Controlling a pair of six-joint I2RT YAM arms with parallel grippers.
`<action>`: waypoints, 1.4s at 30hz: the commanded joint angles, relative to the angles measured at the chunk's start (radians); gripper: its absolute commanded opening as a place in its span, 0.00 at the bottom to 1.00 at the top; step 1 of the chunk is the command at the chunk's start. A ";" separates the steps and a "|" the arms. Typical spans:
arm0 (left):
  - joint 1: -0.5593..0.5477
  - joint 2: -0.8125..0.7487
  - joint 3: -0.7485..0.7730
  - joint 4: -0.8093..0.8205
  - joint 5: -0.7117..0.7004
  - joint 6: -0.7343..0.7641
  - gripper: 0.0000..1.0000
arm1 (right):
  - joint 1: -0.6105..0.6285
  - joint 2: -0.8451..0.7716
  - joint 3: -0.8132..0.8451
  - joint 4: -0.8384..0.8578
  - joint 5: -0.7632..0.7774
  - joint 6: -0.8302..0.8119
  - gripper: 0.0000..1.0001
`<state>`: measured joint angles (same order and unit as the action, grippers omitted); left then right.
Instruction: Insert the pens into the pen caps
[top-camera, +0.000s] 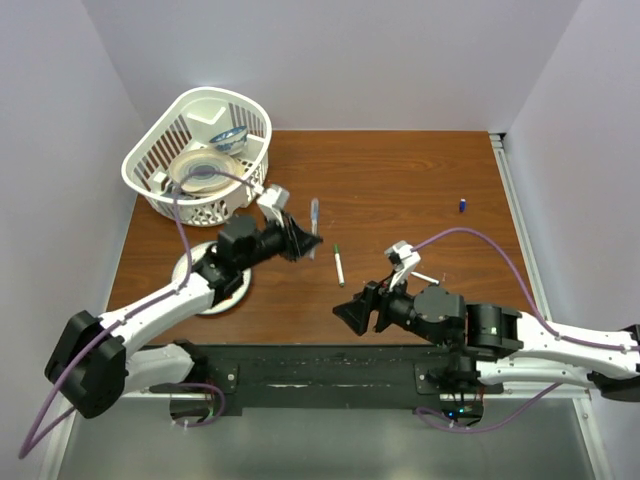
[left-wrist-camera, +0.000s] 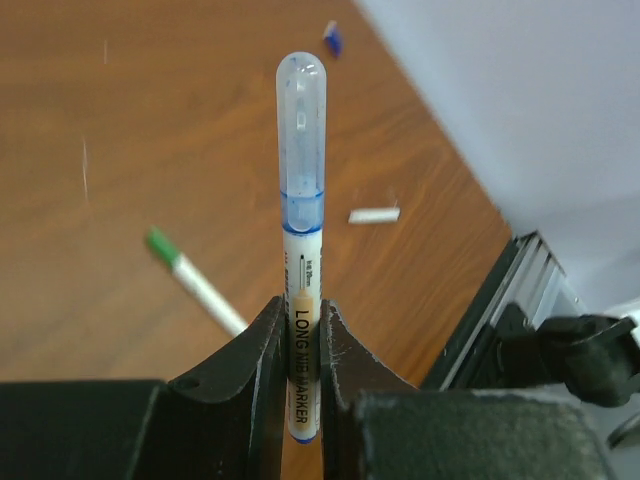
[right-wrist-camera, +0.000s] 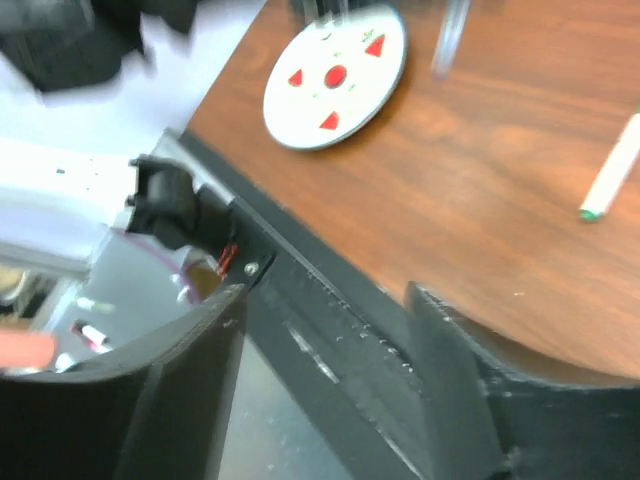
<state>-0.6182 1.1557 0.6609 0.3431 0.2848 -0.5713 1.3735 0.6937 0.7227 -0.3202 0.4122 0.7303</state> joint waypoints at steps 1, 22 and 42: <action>-0.095 0.036 -0.107 -0.052 -0.214 -0.188 0.00 | 0.002 -0.013 0.038 -0.151 0.145 -0.019 0.90; -0.141 0.417 -0.001 -0.151 -0.302 -0.325 0.16 | 0.002 -0.080 -0.016 -0.347 0.223 0.142 0.99; -0.137 -0.019 0.156 -0.599 -0.458 -0.089 0.71 | -0.529 0.216 0.101 -0.180 0.135 -0.193 0.97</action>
<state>-0.7547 1.2179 0.7330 -0.0986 -0.0814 -0.8127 1.1358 0.8440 0.8017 -0.6834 0.7414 0.8047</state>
